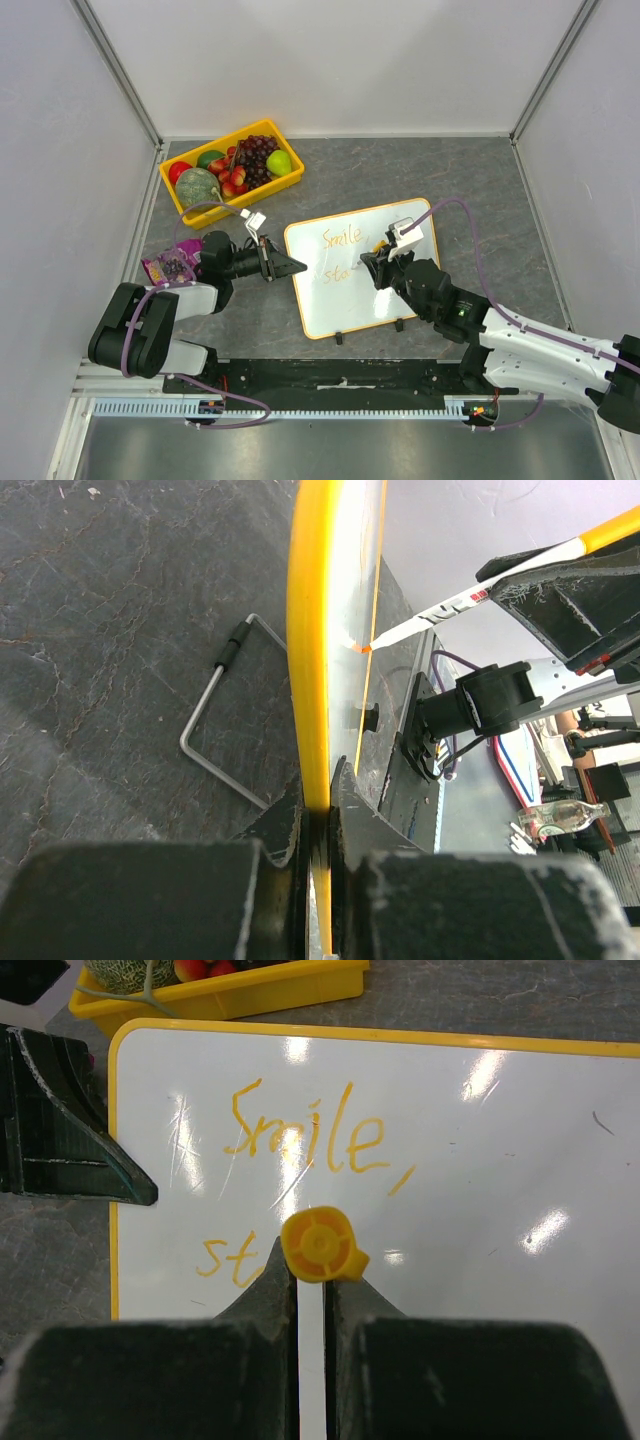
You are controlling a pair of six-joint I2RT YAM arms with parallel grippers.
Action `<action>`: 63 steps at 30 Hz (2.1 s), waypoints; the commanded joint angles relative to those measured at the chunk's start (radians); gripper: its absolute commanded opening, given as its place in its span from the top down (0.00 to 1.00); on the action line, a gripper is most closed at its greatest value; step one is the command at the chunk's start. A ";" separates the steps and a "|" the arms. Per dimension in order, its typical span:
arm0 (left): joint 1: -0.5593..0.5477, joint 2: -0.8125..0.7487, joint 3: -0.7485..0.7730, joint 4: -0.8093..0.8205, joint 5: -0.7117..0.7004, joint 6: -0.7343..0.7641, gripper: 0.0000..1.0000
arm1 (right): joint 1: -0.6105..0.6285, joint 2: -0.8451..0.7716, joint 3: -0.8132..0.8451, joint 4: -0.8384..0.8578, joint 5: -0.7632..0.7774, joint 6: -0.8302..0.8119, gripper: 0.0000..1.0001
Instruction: Write a sentence on the whiteboard
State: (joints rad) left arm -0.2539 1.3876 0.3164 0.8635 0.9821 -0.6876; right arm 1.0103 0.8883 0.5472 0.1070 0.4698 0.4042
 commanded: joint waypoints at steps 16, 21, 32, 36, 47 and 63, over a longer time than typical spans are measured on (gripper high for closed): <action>-0.021 0.022 -0.011 -0.064 -0.011 0.177 0.98 | -0.006 -0.066 -0.063 -0.061 -0.010 0.036 1.00; -0.022 0.019 -0.013 -0.064 -0.010 0.177 0.98 | -0.006 -0.071 -0.030 -0.047 0.000 0.028 1.00; -0.021 0.021 -0.013 -0.063 -0.011 0.177 0.98 | -0.007 -0.045 0.051 -0.027 0.035 -0.018 1.00; -0.019 0.021 -0.011 -0.064 -0.011 0.178 0.98 | -0.006 -0.032 0.054 -0.026 0.049 -0.022 1.00; -0.021 0.021 -0.011 -0.064 -0.011 0.177 0.98 | -0.007 -0.020 0.008 -0.035 0.026 -0.004 1.00; -0.021 0.021 -0.011 -0.064 -0.011 0.177 0.98 | -0.007 -0.037 -0.035 -0.070 -0.026 0.028 1.00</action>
State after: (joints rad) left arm -0.2539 1.3876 0.3161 0.8623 0.9821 -0.6876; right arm 1.0058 0.8623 0.5354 0.0654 0.4492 0.4206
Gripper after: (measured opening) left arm 0.077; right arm 0.078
